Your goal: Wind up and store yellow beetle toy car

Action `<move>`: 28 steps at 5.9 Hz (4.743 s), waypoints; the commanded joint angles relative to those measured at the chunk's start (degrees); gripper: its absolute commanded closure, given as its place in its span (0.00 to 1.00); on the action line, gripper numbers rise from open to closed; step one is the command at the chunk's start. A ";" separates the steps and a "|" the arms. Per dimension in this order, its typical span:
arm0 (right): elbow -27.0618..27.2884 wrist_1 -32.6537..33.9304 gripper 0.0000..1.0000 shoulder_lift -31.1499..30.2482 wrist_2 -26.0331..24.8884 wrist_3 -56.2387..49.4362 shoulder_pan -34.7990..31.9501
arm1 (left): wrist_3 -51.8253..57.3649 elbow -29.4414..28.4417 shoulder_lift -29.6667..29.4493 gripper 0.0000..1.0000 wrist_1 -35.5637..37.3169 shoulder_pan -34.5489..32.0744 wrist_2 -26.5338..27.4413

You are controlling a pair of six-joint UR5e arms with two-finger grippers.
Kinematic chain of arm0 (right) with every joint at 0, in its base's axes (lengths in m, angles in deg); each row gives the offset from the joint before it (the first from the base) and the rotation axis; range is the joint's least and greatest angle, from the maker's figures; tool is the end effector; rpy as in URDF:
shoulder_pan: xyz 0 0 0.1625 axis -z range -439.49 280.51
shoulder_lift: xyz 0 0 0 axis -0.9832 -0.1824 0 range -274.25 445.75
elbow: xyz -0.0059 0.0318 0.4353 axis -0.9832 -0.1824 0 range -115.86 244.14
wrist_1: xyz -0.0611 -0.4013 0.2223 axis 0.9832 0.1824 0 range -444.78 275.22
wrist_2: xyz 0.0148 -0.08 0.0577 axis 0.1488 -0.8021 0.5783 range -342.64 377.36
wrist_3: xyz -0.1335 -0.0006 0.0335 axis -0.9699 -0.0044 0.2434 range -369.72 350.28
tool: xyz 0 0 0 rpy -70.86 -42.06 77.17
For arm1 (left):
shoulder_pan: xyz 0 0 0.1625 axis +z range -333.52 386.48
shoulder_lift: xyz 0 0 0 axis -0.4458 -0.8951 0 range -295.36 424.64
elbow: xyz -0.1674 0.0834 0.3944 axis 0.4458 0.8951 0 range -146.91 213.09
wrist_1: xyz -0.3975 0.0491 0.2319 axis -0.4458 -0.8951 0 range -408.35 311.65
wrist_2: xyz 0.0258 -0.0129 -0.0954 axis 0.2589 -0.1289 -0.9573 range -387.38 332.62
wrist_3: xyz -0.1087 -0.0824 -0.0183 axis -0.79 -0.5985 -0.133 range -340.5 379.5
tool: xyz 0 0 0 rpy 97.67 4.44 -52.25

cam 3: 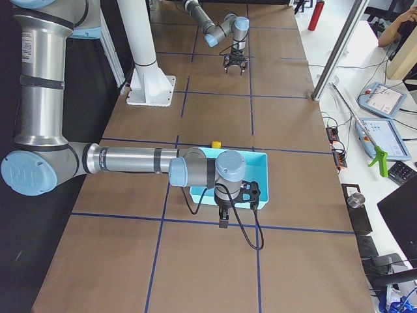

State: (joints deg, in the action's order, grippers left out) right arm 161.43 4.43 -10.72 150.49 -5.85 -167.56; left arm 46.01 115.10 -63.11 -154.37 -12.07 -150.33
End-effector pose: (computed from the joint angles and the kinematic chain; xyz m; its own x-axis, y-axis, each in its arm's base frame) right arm 0.0225 -0.4975 0.6875 0.7294 0.0236 0.6837 -0.0155 0.9997 -0.0180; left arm 0.5926 -0.5468 0.2968 -0.0485 0.9986 -0.0196 -0.5856 -0.0125 0.8105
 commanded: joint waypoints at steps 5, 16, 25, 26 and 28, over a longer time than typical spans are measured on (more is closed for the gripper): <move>0.96 0.26 0.00 0.41 0.29 0.01 0.00 | -4.62 0.00 0.13 0.00 15.65 -14.24 -0.10; 18.03 12.84 0.00 17.20 -9.56 -29.67 24.59 | -29.15 0.43 25.60 0.00 15.84 -46.86 -4.85; 13.38 -13.31 0.00 8.51 -17.03 -30.15 42.97 | -28.88 3.69 31.86 0.00 15.14 -50.66 -11.79; 10.75 -16.93 0.00 8.33 -16.94 -29.97 44.37 | -28.88 3.86 31.86 0.00 15.14 -50.75 -11.79; 9.49 -18.63 0.00 8.50 -16.85 -29.18 45.87 | -28.97 3.60 31.95 0.00 15.14 -50.75 -11.79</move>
State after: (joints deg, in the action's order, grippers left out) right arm 171.44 -13.44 -2.25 133.62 -35.46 -122.61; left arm 17.10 118.88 -31.19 -139.23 -62.82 -162.12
